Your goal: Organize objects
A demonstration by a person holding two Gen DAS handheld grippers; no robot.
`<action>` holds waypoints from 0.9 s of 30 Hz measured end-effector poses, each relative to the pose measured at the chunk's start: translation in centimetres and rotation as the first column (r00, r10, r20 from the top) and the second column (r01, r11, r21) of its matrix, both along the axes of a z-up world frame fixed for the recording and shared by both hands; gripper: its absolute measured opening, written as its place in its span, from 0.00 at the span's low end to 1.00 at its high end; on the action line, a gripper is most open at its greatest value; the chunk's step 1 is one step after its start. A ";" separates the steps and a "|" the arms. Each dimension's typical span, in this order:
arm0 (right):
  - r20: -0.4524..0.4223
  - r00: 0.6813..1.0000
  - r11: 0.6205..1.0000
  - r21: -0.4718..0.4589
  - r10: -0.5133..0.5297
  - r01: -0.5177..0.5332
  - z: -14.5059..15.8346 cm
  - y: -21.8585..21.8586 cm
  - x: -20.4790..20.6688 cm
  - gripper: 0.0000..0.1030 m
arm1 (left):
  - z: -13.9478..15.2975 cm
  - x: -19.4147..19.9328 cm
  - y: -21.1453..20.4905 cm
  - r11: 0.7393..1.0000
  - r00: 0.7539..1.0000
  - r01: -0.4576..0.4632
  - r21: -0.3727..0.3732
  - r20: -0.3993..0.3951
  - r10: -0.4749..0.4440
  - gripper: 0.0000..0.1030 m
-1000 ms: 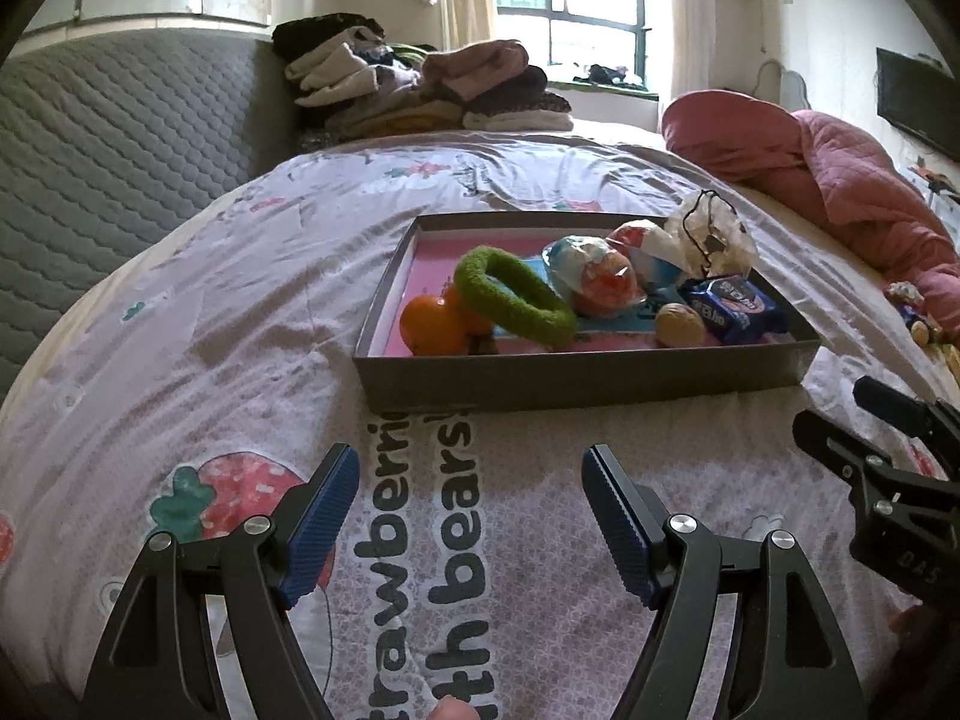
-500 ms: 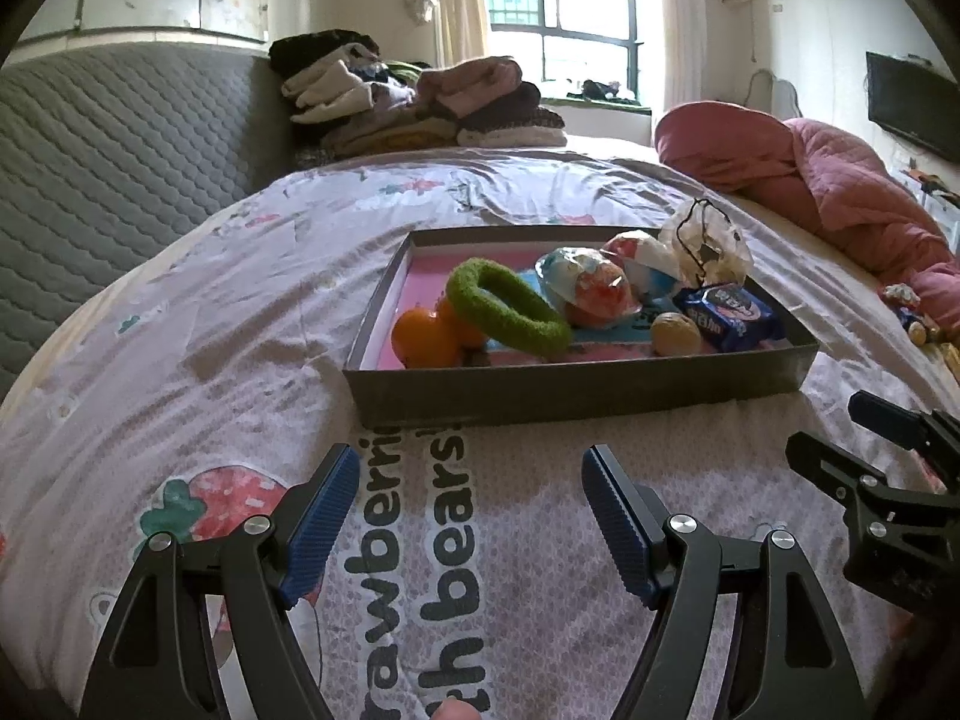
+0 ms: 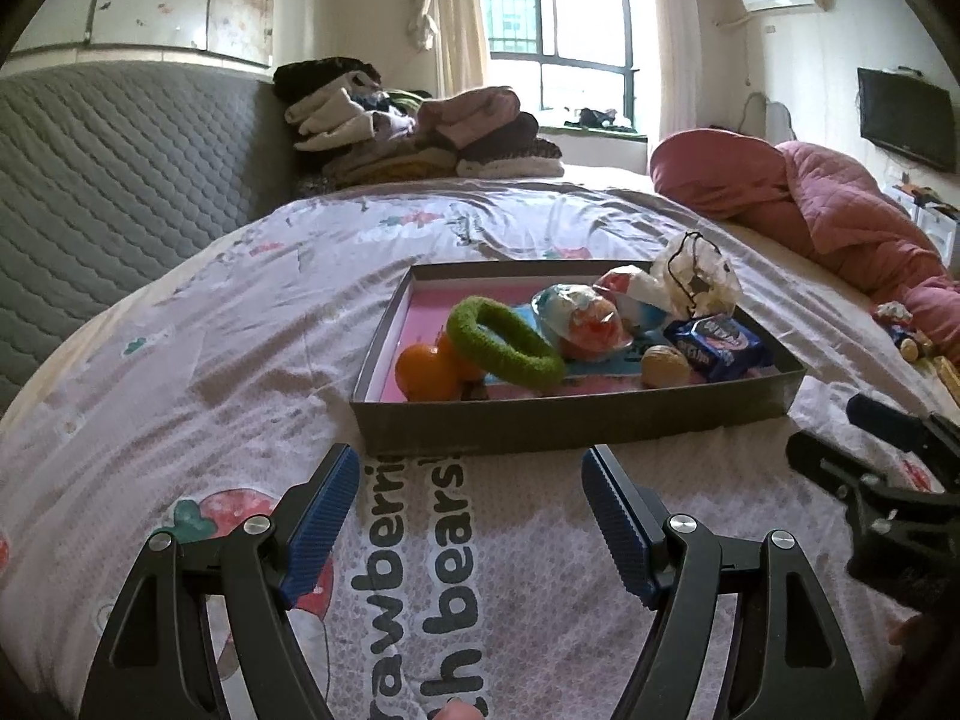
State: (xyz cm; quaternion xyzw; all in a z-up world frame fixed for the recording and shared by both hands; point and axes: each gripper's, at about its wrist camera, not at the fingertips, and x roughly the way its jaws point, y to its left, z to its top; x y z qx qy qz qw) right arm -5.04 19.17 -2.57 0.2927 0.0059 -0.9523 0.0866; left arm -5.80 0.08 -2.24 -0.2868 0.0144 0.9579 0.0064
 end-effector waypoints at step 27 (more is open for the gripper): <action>0.037 0.999 1.000 -0.008 -0.010 0.010 -1.0 0.2 -0.5 0.72 | -0.4 -0.3 0.1 1.000 1.000 0.007 0.001 0.015 -0.007 0.75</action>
